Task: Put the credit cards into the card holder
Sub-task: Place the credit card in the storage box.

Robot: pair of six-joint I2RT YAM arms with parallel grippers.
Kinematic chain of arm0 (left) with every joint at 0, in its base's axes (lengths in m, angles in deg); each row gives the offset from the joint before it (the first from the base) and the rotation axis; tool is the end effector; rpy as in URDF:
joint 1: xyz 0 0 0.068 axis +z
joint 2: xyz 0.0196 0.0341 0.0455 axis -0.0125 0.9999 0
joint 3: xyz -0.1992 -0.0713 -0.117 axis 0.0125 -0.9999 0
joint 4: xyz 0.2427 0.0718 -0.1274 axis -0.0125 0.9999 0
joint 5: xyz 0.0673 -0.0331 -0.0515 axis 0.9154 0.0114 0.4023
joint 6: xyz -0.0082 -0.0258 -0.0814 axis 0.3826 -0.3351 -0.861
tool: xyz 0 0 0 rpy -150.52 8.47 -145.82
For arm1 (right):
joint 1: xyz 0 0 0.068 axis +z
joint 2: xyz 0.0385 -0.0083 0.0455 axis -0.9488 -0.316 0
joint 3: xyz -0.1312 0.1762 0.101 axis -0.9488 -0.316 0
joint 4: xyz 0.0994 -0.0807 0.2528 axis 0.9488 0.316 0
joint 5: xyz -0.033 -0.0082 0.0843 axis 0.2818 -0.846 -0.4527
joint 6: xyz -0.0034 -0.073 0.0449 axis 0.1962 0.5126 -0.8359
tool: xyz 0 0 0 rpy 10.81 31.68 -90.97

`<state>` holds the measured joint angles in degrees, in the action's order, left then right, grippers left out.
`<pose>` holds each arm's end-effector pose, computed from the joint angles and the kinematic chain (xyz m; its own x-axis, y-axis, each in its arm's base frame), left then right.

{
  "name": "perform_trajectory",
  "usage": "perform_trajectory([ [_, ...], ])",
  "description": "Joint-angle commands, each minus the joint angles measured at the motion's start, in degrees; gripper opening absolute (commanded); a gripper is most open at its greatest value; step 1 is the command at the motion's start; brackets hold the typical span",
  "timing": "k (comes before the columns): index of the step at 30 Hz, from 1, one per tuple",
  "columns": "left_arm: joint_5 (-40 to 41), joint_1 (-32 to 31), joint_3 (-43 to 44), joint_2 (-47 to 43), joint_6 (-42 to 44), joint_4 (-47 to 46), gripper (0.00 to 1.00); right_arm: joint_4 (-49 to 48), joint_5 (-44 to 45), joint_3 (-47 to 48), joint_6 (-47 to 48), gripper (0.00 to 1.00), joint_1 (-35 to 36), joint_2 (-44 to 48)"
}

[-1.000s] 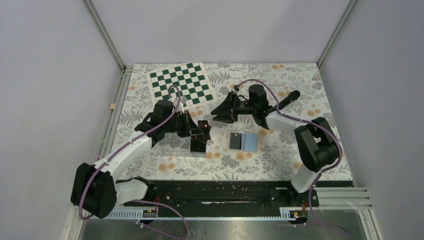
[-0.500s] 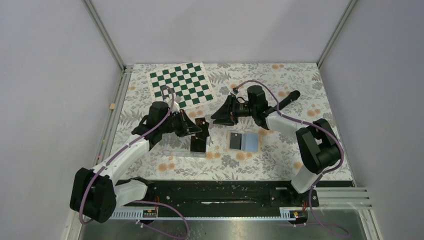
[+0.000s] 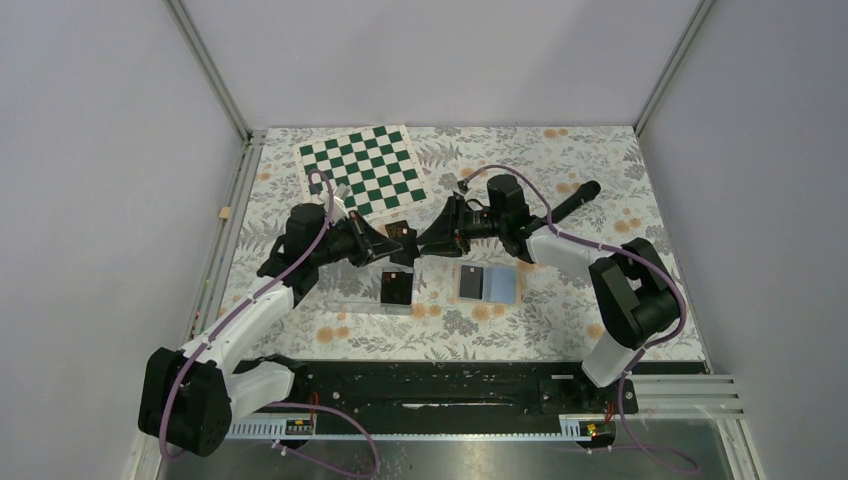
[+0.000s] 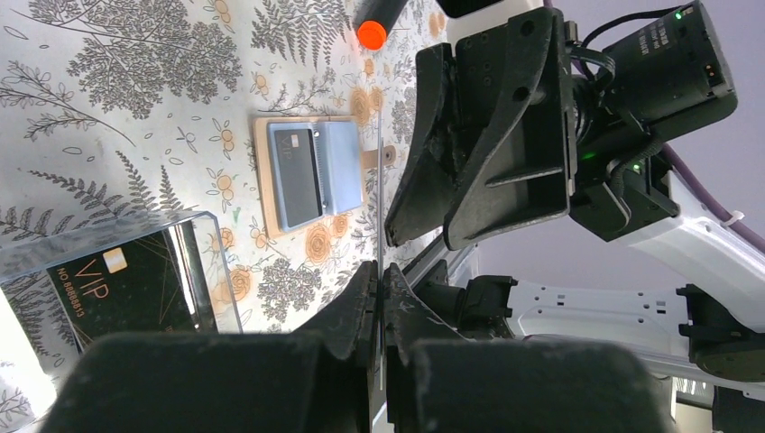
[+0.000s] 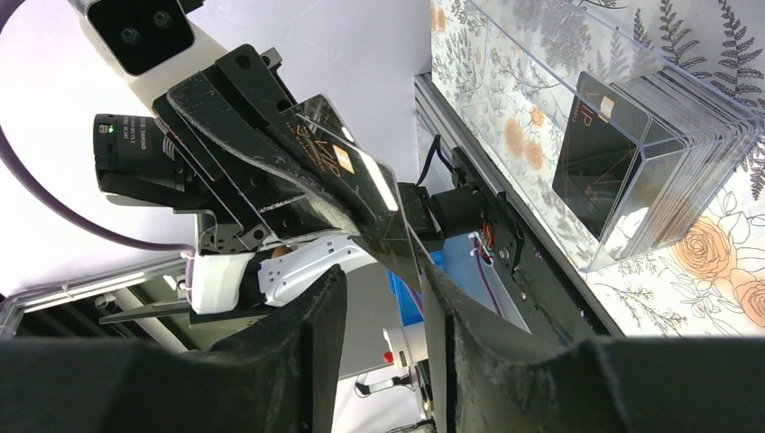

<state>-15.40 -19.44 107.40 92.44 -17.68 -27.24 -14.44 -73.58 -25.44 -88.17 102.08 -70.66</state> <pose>0.2737 -0.1390 0.2027 -0.8409 -0.4046 -0.3594 0.1478 0.4673 -0.8717 0.3132 0.2548 0.1716 -0.9948 0.0698 -0.0737 -0.0588 0.1959 0.9789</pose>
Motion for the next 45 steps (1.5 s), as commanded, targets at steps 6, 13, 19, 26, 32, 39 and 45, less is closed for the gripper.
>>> perform_trajectory([
  [6, -2.87, 0.66, -0.39, -1.13, -1.87, -5.87, 0.00, -2.92, -1.14, 0.52, -0.88, 0.43, 0.76, -0.01],
  [13, -3.55, 0.70, -0.59, -0.91, -2.60, -6.89, 0.00, -2.76, -1.12, 1.06, -0.92, 0.43, 1.31, -0.95],
  [19, -4.84, 0.71, -1.25, -0.63, -3.94, -9.16, 0.00, -4.50, -1.25, 1.48, -1.54, 0.43, 1.74, -2.23],
  [26, -6.01, 0.70, -1.61, 0.07, -4.72, -10.67, 0.00, -13.83, -2.38, 2.21, -7.28, 0.41, 2.51, -4.49],
  [32, -6.76, 0.71, -1.70, 0.72, -4.89, -11.12, 0.00, -22.22, -3.46, 2.08, -12.30, 0.37, 3.11, -6.61],
  [39, -7.37, 0.75, -2.34, 0.37, -5.93, -12.83, 0.00, -26.92, -3.95, 1.76, -14.77, 0.31, 3.11, -7.47],
  [45, -9.41, 0.75, -2.45, 0.38, -6.92, -16.29, 0.00, -12.08, -2.75, 2.38, -3.66, 0.34, 3.12, -4.83],
])
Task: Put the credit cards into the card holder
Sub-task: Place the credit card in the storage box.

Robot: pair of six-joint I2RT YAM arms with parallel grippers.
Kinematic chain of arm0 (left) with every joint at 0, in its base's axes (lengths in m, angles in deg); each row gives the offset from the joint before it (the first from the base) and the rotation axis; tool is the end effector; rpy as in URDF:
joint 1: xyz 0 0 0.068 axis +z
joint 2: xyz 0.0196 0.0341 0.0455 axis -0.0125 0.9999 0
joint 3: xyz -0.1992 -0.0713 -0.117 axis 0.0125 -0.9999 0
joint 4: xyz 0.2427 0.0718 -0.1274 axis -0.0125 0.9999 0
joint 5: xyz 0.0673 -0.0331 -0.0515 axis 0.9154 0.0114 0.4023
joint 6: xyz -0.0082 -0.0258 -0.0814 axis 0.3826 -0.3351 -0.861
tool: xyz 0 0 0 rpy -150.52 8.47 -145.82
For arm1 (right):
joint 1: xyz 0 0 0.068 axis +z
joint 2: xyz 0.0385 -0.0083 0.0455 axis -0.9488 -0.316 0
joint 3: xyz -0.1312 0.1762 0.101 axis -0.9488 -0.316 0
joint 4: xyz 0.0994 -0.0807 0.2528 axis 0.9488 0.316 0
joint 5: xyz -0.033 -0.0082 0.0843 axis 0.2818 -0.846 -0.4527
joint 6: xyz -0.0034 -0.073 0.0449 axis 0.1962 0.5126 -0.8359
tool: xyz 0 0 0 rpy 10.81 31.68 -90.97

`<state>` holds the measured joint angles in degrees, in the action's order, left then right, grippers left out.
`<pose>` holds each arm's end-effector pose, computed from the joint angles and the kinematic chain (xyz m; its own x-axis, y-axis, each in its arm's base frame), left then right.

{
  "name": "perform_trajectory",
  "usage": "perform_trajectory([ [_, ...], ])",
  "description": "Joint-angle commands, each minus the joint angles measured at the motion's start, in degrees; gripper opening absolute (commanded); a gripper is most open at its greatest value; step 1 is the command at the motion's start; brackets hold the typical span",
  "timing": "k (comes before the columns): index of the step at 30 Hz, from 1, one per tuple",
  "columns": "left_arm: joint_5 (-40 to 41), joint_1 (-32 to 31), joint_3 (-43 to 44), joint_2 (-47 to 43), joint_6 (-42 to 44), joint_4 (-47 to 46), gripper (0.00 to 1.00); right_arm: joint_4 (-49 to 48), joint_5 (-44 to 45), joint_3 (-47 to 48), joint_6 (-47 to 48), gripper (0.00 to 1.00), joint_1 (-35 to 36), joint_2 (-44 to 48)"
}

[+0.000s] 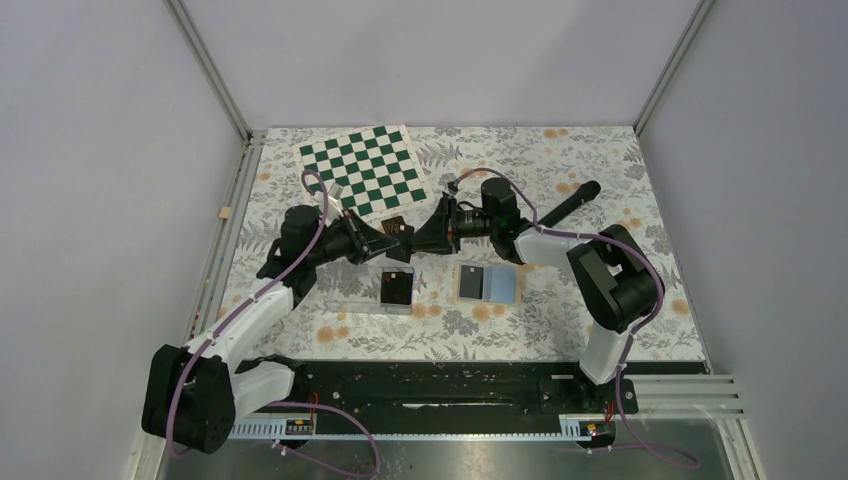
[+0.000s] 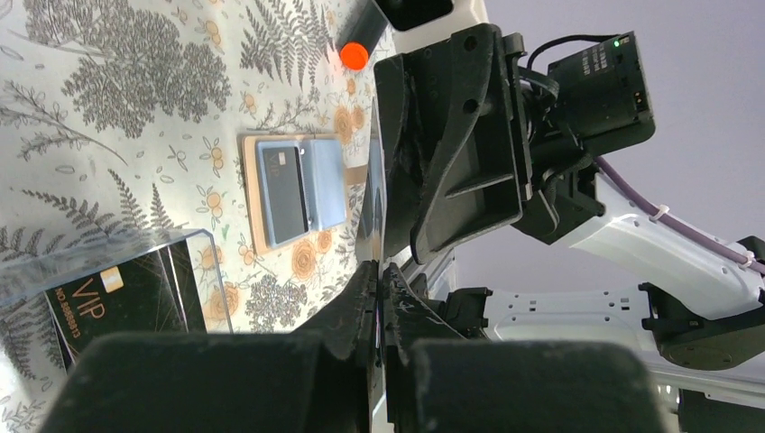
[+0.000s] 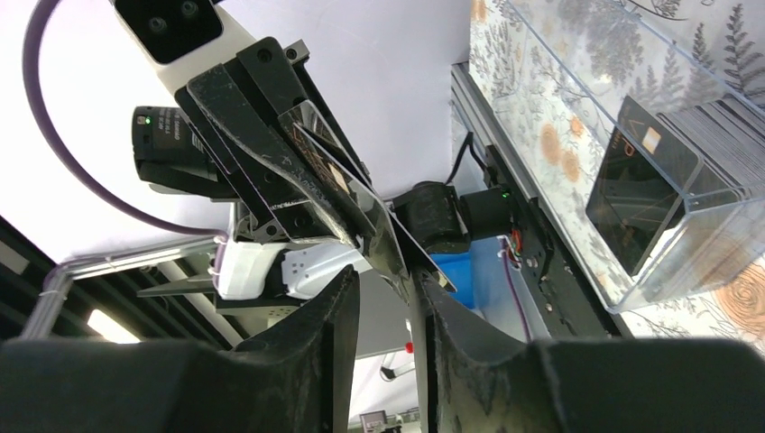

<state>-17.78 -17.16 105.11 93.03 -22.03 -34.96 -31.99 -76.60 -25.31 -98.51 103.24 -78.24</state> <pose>0.2794 -0.1308 0.2017 -0.8253 -0.4525 -0.3379 0.1514 0.3992 -0.9043 0.3173 0.2696 0.1571 -0.9990 0.0290 -0.0343 -0.0317 0.0829 0.9960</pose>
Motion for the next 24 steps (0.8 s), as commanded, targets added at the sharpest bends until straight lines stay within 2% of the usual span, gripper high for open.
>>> perform_trajectory([
  [1, -7.62, -1.56, -0.24, 0.00, -2.90, -9.40, 0.00, 6.09, 0.32, 2.45, 7.41, 0.35, 1.94, 2.85],
  [12, -12.23, -1.57, -1.14, -0.07, -5.52, -15.82, 0.00, 6.09, -0.04, 3.75, 8.76, 0.35, 2.00, 2.18],
  [18, -14.16, -1.57, -1.27, 0.80, -6.25, -17.09, 0.00, -3.81, -1.48, 4.86, 3.08, 0.35, 1.94, 0.69],
  [24, -14.90, -1.57, -1.33, 2.44, -6.04, -16.78, 0.00, -6.48, -2.26, 4.47, 2.54, 0.28, 1.92, 1.43],
])
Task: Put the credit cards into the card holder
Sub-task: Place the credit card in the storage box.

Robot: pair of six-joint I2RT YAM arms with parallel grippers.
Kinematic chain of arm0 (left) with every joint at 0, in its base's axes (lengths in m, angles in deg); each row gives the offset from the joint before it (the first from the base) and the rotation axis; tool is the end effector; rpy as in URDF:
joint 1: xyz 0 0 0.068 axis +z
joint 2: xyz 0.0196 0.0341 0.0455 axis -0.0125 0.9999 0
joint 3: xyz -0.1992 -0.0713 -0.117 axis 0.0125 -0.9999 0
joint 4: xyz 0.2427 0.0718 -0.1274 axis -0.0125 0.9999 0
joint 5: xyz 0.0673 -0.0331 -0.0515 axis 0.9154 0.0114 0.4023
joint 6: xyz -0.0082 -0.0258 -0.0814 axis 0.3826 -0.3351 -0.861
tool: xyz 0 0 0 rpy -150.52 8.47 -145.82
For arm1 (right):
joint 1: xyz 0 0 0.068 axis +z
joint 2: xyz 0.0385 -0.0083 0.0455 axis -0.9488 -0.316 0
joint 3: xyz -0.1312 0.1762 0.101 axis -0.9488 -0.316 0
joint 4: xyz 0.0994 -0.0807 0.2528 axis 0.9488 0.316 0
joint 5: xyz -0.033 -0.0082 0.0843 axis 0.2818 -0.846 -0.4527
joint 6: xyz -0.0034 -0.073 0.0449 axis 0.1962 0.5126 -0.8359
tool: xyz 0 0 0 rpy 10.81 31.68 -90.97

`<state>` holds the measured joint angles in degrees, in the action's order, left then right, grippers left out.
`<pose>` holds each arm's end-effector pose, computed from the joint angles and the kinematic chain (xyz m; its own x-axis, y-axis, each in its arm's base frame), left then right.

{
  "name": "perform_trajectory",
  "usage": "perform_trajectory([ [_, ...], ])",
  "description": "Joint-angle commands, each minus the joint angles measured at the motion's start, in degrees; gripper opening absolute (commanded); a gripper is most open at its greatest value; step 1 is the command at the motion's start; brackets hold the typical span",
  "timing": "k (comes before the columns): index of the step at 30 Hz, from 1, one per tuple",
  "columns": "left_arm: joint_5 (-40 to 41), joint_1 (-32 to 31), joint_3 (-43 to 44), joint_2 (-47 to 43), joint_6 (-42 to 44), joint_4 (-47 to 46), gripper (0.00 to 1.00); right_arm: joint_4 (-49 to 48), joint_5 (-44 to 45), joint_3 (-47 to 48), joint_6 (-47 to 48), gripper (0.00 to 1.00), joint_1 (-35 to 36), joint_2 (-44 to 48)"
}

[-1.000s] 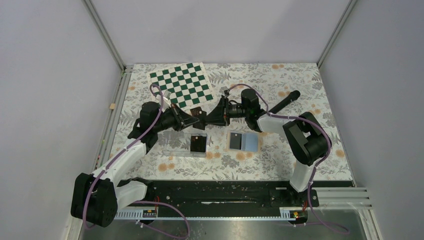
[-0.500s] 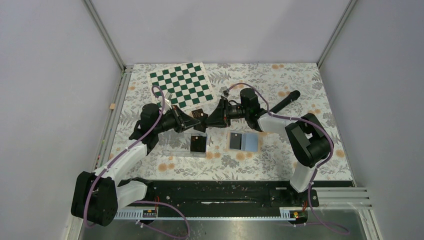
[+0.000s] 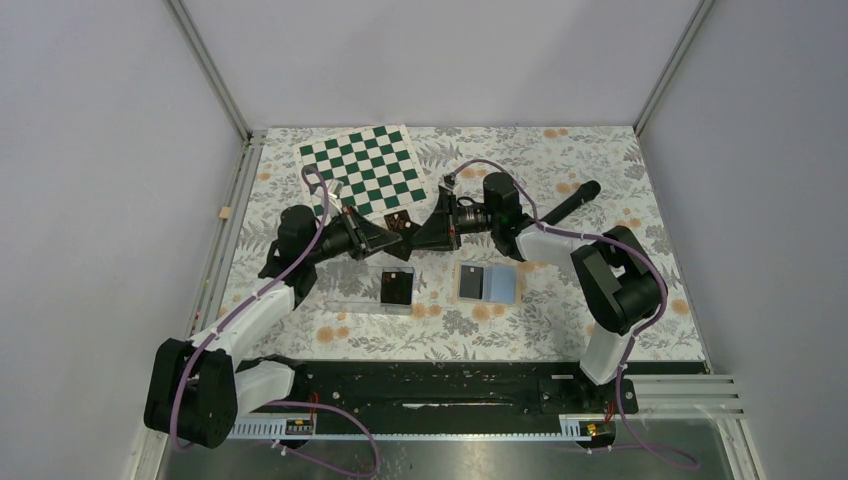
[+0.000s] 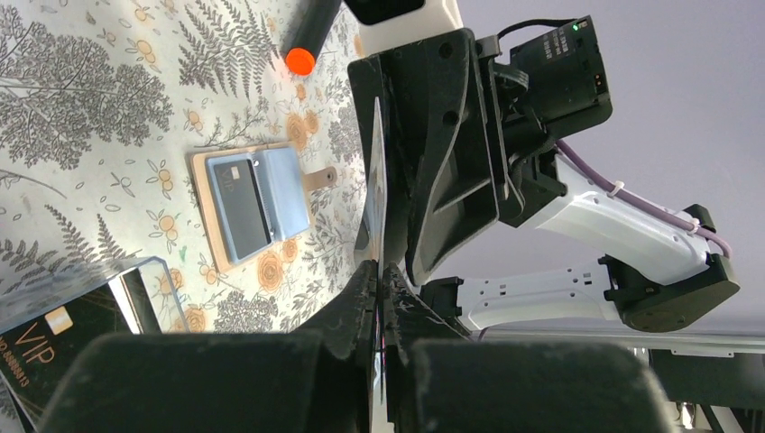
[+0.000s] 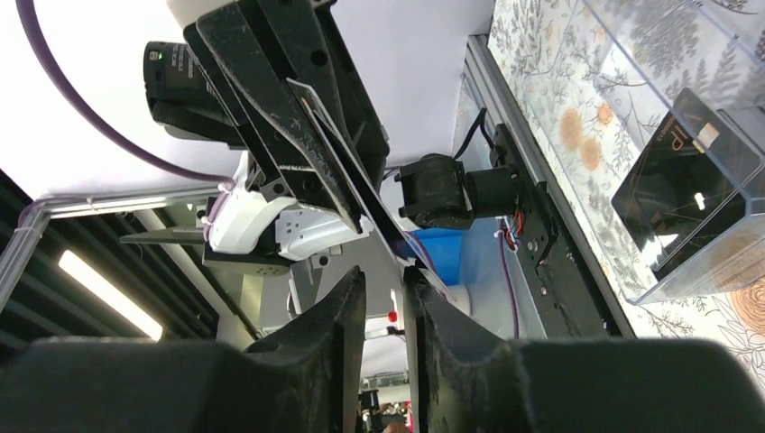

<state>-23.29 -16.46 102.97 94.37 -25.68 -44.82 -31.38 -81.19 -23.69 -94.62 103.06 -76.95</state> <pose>0.2790 -0.1325 0.2036 -0.8388 -0.4272 -0.3375 0.2179 0.3046 -0.9272 0.3152 0.2704 0.1749 -0.9902 -0.0491 -0.1308 -0.1330 0.0464 0.9900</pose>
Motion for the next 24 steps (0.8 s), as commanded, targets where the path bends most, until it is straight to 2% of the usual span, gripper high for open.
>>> perform_trajectory([
  [1, -9.65, -2.27, 0.74, 1.44, -2.28, -6.84, 0.00, -7.30, 2.22, 2.90, -1.29, 0.27, 2.16, 0.28],
  [5, -10.12, -2.26, 0.74, 1.71, -1.16, -5.65, 0.00, -2.49, 2.78, 3.25, 2.52, 0.24, 1.95, 1.26],
  [14, -8.17, -2.26, 0.72, -0.26, 2.02, -0.56, 0.00, 22.45, 8.18, 5.16, 18.93, 0.31, 0.72, 5.78],
  [18, -6.24, -2.26, 0.70, -1.12, 2.32, 0.39, 0.00, 22.29, 8.91, 4.30, 18.97, 0.35, 0.43, 6.70],
  [24, -5.92, -2.27, 1.11, -1.57, 2.57, 0.78, 0.00, 21.50, 9.22, 3.97, 17.76, 0.35, -0.35, 6.87],
])
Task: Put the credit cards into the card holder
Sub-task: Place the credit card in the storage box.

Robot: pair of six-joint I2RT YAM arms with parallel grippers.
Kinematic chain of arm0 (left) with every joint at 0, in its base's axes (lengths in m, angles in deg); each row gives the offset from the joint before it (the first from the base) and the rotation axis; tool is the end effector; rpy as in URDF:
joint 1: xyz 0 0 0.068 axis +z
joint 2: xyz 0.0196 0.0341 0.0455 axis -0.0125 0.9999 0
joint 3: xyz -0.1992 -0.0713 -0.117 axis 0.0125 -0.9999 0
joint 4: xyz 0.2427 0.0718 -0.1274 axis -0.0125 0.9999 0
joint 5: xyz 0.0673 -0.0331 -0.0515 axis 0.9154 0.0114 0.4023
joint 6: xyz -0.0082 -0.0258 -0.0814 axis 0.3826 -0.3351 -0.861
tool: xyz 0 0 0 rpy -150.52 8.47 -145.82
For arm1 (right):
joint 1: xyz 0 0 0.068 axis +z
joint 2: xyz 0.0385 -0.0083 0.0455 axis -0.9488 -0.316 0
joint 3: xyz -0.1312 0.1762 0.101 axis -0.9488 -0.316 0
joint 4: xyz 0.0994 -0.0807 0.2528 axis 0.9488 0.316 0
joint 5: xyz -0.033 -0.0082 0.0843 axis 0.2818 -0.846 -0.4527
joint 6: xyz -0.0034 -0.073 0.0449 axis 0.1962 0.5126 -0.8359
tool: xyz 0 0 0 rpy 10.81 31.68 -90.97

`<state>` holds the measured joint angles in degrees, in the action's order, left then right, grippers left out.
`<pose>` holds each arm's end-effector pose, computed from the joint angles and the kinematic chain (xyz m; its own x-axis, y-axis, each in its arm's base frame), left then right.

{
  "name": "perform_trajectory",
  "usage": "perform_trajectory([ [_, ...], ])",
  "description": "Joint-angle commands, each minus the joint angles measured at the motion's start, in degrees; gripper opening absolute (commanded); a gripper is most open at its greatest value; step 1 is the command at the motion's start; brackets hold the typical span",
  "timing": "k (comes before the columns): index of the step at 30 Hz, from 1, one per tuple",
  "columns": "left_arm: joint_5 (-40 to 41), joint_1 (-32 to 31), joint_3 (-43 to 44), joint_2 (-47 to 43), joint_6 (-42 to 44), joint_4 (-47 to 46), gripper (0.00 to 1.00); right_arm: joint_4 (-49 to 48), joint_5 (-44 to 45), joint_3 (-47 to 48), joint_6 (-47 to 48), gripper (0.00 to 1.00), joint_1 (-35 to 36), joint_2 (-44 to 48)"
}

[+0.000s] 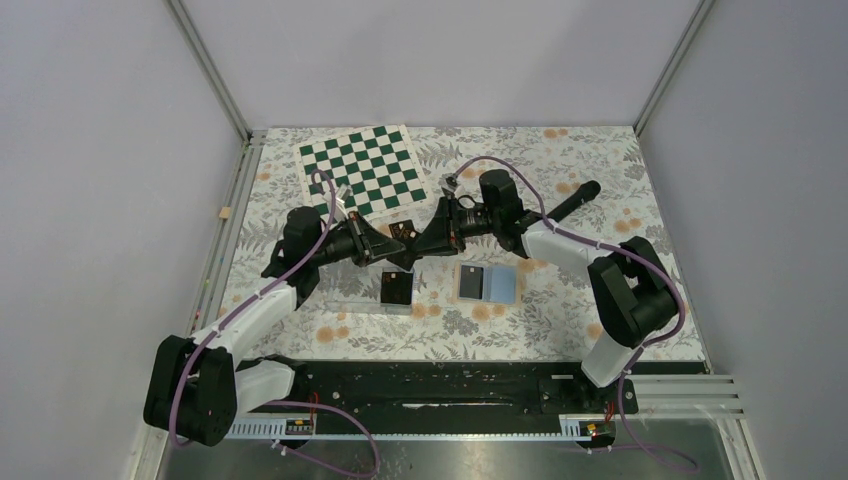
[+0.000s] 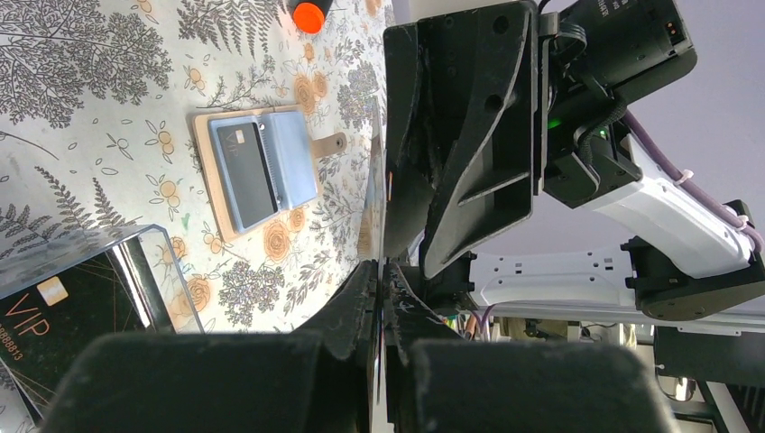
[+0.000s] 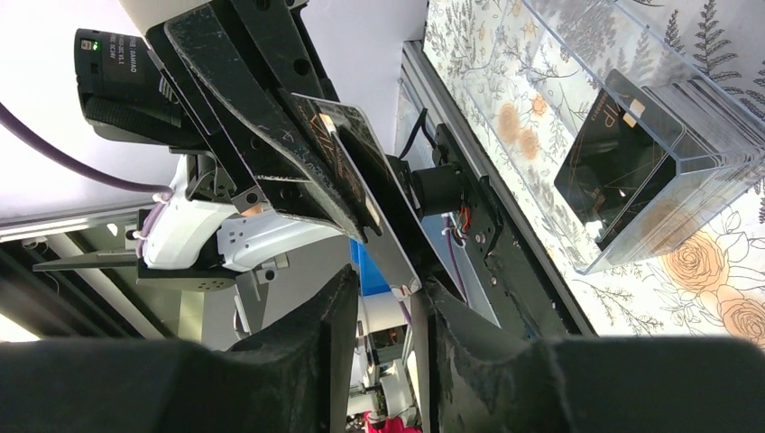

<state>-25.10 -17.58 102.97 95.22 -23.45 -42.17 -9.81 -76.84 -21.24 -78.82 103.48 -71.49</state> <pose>0.2741 -0.1390 0.1940 -0.8706 -0.3691 -0.3253 0.2105 0.3181 -0.9244 0.3112 0.2680 0.1843 -0.9782 -0.0382 -0.2040 -0.2075 0.1835 0.9609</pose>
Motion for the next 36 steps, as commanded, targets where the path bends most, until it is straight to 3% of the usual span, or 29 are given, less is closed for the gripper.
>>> perform_trajectory([
  [1, -3.92, -1.15, 1.12, -2.61, 0.36, -1.74, 0.00, -0.13, 4.92, 1.22, 1.99, 0.35, -1.04, 1.60],
  [12, -4.04, -0.72, -0.38, -3.88, 0.63, -2.06, 0.00, -6.42, 1.98, -1.71, -0.79, 0.47, -5.31, 3.87],
  [26, -8.92, -0.72, -0.63, -2.94, 0.55, -3.87, 0.00, -18.11, -2.81, -1.67, -7.54, 0.46, -3.49, 1.30],
  [36, -8.88, -0.71, -0.72, -2.94, 0.17, -4.40, 0.00, -26.26, -4.35, -0.57, -14.09, 0.28, -1.61, -2.83],
])
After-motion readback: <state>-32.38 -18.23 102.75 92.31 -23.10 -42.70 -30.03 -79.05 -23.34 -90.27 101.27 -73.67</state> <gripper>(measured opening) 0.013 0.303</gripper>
